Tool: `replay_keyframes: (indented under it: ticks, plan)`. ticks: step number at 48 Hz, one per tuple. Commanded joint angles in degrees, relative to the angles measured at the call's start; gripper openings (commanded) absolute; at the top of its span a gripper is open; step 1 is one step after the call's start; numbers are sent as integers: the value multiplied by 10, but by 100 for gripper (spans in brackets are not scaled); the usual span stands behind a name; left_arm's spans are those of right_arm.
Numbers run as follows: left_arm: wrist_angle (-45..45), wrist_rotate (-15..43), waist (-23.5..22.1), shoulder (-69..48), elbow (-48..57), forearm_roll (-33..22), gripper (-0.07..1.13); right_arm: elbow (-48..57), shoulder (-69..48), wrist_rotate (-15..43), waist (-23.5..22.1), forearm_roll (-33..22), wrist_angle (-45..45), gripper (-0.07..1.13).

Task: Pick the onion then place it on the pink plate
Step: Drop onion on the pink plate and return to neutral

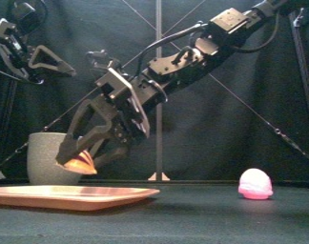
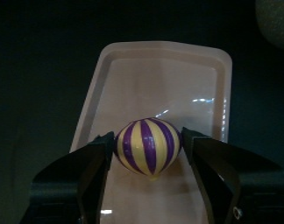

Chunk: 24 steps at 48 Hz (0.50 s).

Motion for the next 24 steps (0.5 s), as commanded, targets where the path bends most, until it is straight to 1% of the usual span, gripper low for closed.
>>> replay_keyframes:
  ticks: [1, 6, 24]
  plan:
    - [-4, 0, 3, 2, -5, 0, 6, -25, -4, -2, -1, 5, 8, 92]
    - [-4, 0, 3, 2, -4, 1, 6, -29, -4, -2, -1, 5, 11, 97]
    - [-4, 0, 4, 2, -4, 1, 6, -28, -35, -5, -1, -5, 6, 98]
